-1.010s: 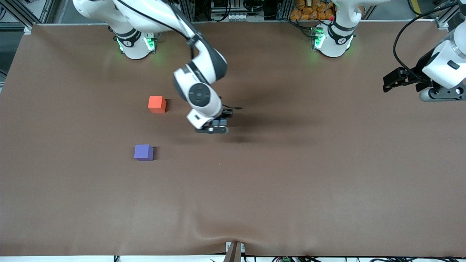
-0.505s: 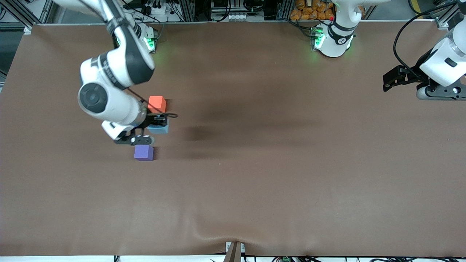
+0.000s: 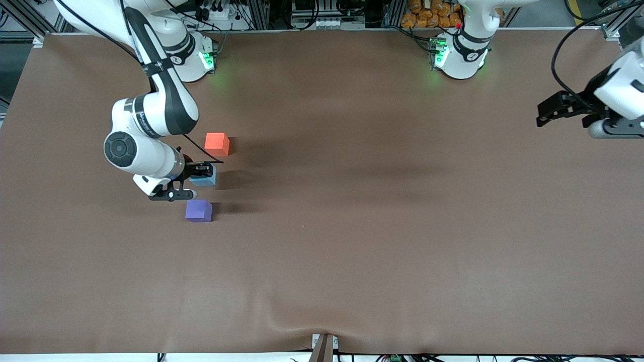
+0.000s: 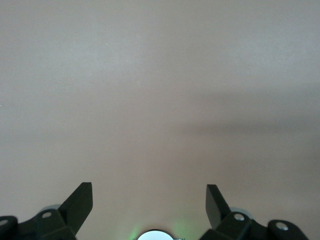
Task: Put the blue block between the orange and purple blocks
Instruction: 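Lift the cube with the right gripper toward the orange cube, then lower the cube between the orange and purple cubes, open the right gripper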
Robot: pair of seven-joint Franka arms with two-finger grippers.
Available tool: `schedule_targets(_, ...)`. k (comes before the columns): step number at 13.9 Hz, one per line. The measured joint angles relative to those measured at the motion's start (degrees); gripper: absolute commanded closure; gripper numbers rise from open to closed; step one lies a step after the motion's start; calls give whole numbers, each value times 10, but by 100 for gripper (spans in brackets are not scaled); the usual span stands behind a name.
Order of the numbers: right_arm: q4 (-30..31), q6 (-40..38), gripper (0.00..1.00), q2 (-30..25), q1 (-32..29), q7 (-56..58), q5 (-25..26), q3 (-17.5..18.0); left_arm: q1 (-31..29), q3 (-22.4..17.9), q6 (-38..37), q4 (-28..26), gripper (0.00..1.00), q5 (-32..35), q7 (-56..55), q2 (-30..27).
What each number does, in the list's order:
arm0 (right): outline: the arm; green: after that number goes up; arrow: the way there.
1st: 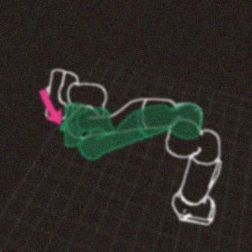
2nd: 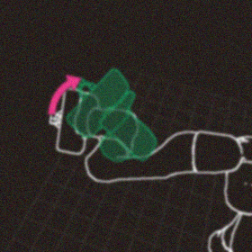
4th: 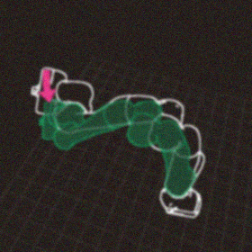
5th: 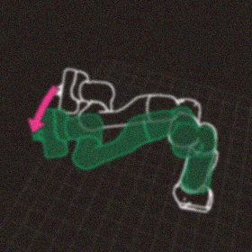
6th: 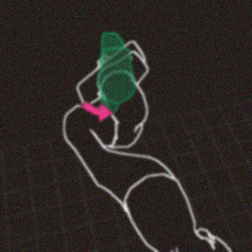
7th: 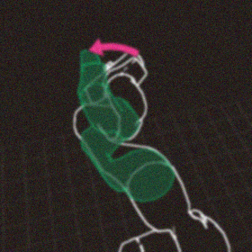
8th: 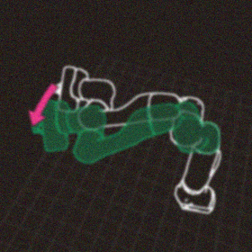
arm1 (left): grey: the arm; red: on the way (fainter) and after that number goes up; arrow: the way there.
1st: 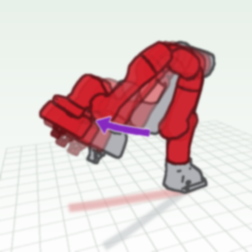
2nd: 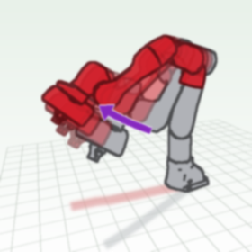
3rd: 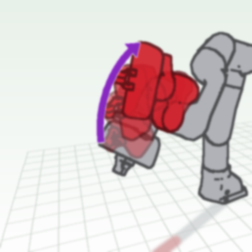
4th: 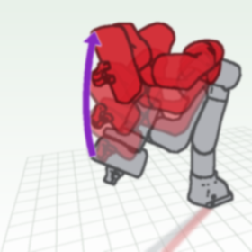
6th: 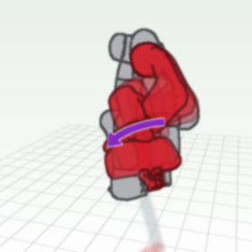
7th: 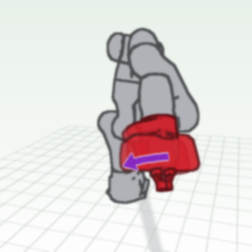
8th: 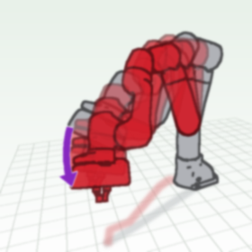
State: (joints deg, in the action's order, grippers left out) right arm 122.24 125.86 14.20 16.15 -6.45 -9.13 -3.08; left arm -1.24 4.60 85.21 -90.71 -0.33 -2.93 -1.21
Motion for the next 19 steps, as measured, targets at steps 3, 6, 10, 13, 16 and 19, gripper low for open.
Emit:
schedule_targets(3,42,55,100,0,0,0,0,4,-4,1,1,0,0,-1,0,2)
schedule_targets(6,59,70,100,4,0,0,-5,4,-1,7,8,-1,0,-1,0,9)
schedule_targets(10,64,86,100,17,0,0,-10,4,-1,11,11,-5,0,-1,0,13)
schedule_targets(13,66,98,100,29,-1,0,-38,4,-3,9,20,-7,0,-1,0,15)
schedule_targets(16,66,117,100,44,-1,0,-52,5,-3,9,24,-7,0,0,0,16)
schedule_targets(19,66,117,100,44,-1,1,-53,4,-3,8,25,-7,0,0,1,17)
